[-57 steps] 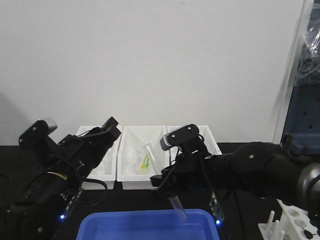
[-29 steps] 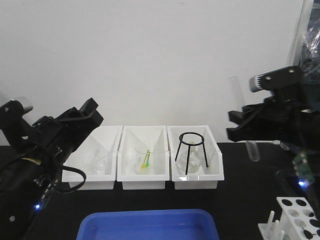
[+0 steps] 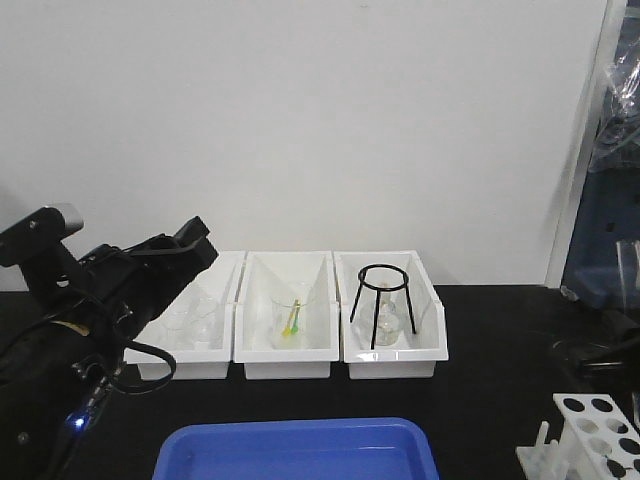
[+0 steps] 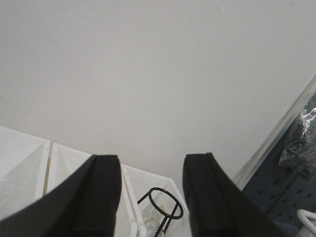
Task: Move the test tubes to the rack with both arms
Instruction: 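Lower the held tube into a hole of the white rack with the right gripper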
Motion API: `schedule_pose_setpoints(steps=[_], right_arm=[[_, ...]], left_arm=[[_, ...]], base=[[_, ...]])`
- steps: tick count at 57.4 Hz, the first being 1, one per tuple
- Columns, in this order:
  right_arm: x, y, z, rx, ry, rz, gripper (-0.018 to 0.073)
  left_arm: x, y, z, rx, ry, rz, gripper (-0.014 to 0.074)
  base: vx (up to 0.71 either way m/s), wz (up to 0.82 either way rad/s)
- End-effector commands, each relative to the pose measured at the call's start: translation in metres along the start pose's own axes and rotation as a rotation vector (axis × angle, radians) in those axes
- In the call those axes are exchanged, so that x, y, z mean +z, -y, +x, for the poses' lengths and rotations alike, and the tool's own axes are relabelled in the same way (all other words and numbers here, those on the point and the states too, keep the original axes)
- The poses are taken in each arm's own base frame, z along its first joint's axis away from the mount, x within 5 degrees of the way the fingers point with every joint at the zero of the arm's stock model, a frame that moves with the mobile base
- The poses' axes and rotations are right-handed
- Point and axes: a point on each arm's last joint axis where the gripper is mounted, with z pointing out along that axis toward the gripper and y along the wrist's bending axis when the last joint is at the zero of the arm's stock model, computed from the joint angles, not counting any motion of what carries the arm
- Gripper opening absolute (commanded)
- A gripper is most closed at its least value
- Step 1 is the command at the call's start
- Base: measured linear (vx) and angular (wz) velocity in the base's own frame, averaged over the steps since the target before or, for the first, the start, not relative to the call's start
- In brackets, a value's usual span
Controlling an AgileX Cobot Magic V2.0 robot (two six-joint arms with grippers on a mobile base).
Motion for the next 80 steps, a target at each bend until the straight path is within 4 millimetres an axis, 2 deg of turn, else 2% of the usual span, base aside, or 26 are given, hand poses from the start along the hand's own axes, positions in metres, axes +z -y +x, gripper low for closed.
schedule_pose_setpoints(steps=[1, 17, 39, 46, 55, 63, 69, 74, 80], right_arm=[[-0.010, 0.007, -0.014, -0.016, 0.104, 0.050, -0.0006], [-0.020, 0.004, -0.022, -0.055, 0.186, 0.005, -0.0006], [-0.025, 0.004, -0.024, 0.055, 0.205, -0.019, -0.0006], [-0.026, 0.001, -0.026, 0.028, 0.233, -0.061, -0.0006], [-0.024, 0.016, -0.025, 0.131, 0.235, -0.050, -0.0006], [-0.027, 0.033, -0.025, 0.128, 0.244, -0.013, -0.0006], [-0.027, 0.031, -0.025, 0.098, 0.243, -0.037, -0.0006], [-0.026, 0.025, -0.021, 0.102, 0.250, -0.072, -0.0006], [-0.028, 0.018, -0.004, 0.109, 0.295, -0.111, -0.0006]], left_arm=[[-0.005, 0.014, -0.029, -0.003, 0.134, 0.055, 0.0435], [-0.005, 0.014, -0.029, -0.003, 0.134, 0.055, 0.0435], [-0.005, 0.014, -0.029, -0.003, 0.134, 0.055, 0.0435], [-0.005, 0.014, -0.029, -0.003, 0.134, 0.055, 0.0435], [-0.005, 0.014, -0.029, -0.003, 0.134, 0.055, 0.0435], [-0.005, 0.014, -0.029, -0.003, 0.134, 0.055, 0.0435], [-0.005, 0.014, -0.029, -0.003, 0.134, 0.055, 0.0435], [-0.005, 0.014, -0.029, -0.003, 0.132, 0.055, 0.0435], [-0.005, 0.014, -0.029, -0.003, 0.132, 0.055, 0.0435]], base=[[0.00, 0.00], [0.00, 0.00], [0.00, 0.00], [0.00, 0.00], [0.00, 0.00], [0.00, 0.00], [0.00, 0.00], [0.00, 0.00], [0.00, 0.00]])
